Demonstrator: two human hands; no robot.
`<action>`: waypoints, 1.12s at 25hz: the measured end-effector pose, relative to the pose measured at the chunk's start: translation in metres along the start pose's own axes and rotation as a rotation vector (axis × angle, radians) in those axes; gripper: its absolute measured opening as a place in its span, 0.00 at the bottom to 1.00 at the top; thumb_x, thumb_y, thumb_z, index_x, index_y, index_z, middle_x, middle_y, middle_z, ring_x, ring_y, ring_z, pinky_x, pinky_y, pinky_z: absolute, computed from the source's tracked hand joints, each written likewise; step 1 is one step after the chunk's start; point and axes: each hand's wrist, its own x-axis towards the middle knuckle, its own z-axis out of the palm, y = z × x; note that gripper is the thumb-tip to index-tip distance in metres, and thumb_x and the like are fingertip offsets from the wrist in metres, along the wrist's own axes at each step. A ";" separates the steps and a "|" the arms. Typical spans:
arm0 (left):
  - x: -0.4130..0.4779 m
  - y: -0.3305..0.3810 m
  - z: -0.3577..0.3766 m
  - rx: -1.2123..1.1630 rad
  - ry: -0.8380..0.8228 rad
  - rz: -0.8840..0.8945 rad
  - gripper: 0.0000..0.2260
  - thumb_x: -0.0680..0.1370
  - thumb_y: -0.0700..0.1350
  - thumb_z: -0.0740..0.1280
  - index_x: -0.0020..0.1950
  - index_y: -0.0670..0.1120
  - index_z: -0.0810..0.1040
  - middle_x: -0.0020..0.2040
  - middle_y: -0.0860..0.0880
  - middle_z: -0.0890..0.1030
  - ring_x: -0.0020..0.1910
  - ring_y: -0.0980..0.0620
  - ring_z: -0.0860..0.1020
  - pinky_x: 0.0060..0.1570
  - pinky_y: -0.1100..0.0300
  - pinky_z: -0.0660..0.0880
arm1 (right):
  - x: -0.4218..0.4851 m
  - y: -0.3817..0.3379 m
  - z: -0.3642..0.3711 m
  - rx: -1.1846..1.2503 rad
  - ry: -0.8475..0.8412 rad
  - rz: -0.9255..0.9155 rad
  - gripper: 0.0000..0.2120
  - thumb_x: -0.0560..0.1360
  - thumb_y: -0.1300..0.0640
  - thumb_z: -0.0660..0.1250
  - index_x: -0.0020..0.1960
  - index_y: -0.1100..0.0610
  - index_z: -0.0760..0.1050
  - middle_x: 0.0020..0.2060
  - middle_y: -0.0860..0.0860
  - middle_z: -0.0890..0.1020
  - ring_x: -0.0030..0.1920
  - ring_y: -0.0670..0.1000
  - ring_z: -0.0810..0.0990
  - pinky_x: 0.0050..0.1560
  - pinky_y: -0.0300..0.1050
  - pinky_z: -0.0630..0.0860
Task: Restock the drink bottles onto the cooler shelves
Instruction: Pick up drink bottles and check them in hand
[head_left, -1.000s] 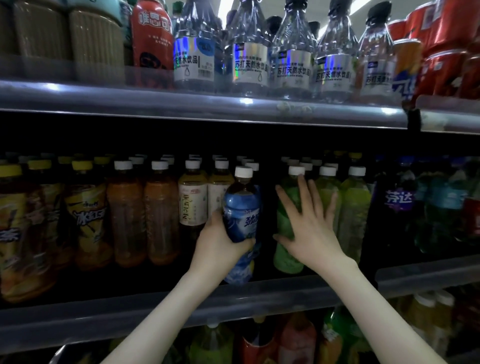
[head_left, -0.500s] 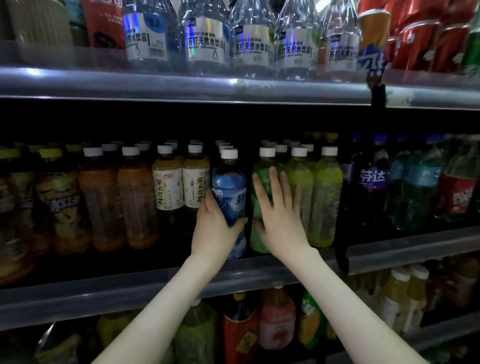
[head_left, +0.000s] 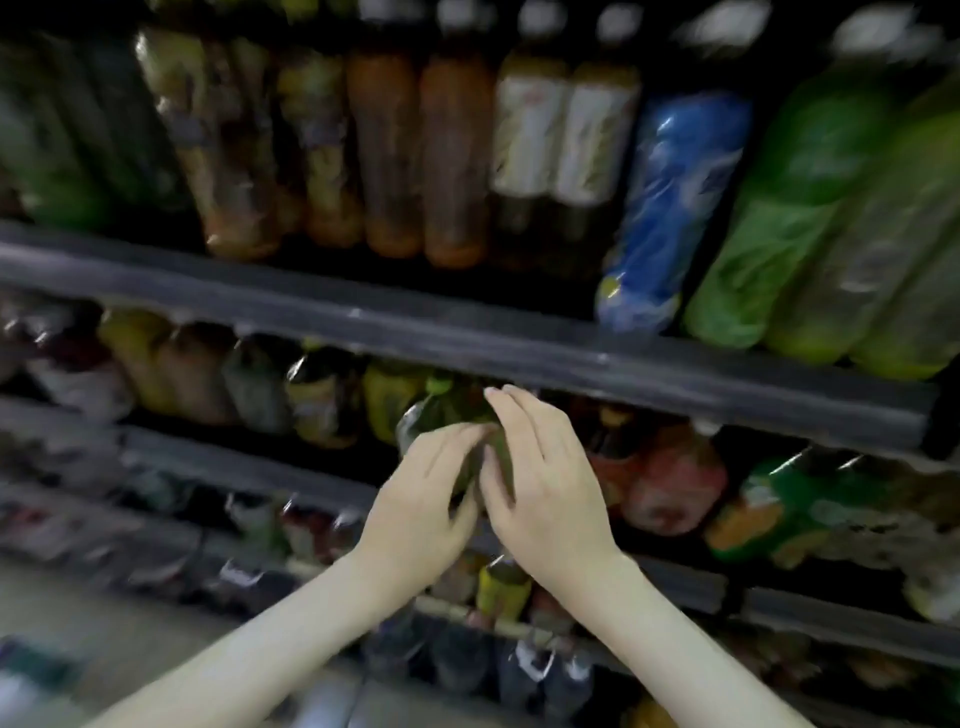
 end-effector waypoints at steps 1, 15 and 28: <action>-0.037 -0.019 -0.004 0.015 -0.091 -0.139 0.21 0.74 0.44 0.58 0.66 0.41 0.73 0.61 0.47 0.77 0.61 0.54 0.73 0.62 0.64 0.68 | -0.018 -0.014 0.026 0.056 -0.087 0.002 0.20 0.77 0.59 0.59 0.67 0.64 0.71 0.61 0.59 0.77 0.61 0.56 0.75 0.62 0.48 0.74; -0.484 -0.276 -0.093 0.172 -0.673 -1.059 0.18 0.78 0.44 0.59 0.67 0.44 0.71 0.64 0.49 0.71 0.58 0.46 0.74 0.49 0.55 0.74 | -0.305 -0.198 0.374 0.042 -1.444 0.418 0.24 0.82 0.55 0.53 0.76 0.54 0.52 0.72 0.51 0.64 0.69 0.51 0.66 0.62 0.41 0.66; -0.783 -0.431 0.066 0.054 -0.689 -1.343 0.25 0.79 0.44 0.62 0.76 0.46 0.59 0.74 0.47 0.61 0.70 0.47 0.64 0.66 0.60 0.63 | -0.626 -0.199 0.685 -0.005 -1.642 0.408 0.19 0.81 0.54 0.56 0.71 0.56 0.62 0.62 0.58 0.68 0.53 0.55 0.71 0.48 0.46 0.70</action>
